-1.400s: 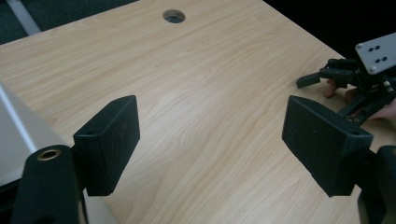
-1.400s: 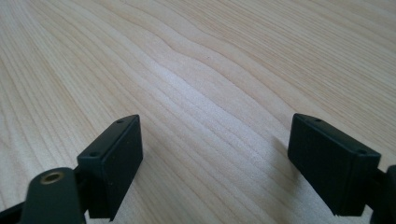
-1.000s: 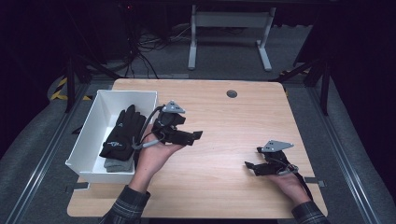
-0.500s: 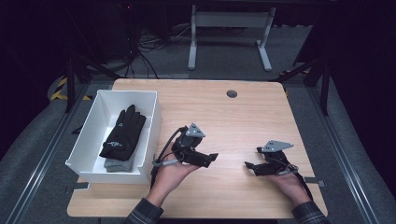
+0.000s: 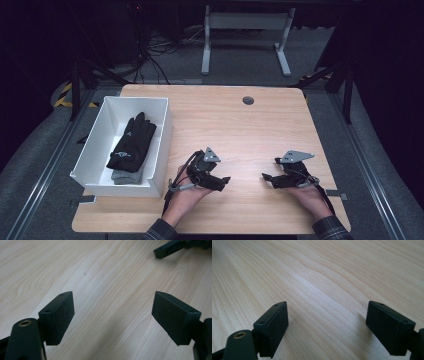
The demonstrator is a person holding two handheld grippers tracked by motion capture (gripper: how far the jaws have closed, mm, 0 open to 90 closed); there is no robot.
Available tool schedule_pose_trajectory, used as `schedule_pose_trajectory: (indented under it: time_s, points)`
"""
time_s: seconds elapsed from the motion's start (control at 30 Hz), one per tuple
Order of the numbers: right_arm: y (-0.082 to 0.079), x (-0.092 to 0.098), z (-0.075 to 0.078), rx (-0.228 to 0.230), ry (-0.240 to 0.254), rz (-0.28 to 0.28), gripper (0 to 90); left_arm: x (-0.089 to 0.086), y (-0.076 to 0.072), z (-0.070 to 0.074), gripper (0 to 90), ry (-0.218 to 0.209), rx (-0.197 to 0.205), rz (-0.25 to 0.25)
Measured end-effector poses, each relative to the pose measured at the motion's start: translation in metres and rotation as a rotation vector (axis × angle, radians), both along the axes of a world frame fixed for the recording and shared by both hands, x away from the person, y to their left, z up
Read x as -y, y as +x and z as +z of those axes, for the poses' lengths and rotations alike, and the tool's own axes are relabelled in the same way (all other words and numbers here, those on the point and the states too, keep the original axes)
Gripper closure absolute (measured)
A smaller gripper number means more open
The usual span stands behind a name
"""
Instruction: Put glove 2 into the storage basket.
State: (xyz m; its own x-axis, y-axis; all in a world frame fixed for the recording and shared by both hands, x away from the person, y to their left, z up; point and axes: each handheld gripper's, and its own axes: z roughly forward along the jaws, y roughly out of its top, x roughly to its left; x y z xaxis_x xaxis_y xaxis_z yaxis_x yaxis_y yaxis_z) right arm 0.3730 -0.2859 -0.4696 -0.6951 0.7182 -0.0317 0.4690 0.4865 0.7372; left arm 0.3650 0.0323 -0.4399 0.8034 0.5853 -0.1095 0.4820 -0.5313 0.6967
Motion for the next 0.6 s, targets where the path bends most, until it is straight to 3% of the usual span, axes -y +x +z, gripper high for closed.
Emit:
schedule_pose_trajectory:
  time_s: [0.23,0.3,0.6]
  points:
    - [0.000,0.000,0.000,0.000,0.000,0.001,18.6,0.002,0.002,-0.022,18.7,0.062,0.005,0.010]
    - [0.000,0.000,0.000,0.001,0.000,0.002,18.7,0.004,0.002,-0.026,18.7,0.064,0.000,0.010]
    - [0.000,0.000,0.000,-0.001,0.000,0.003,18.7,0.008,-0.001,-0.028,16.8,0.102,0.039,-0.005]
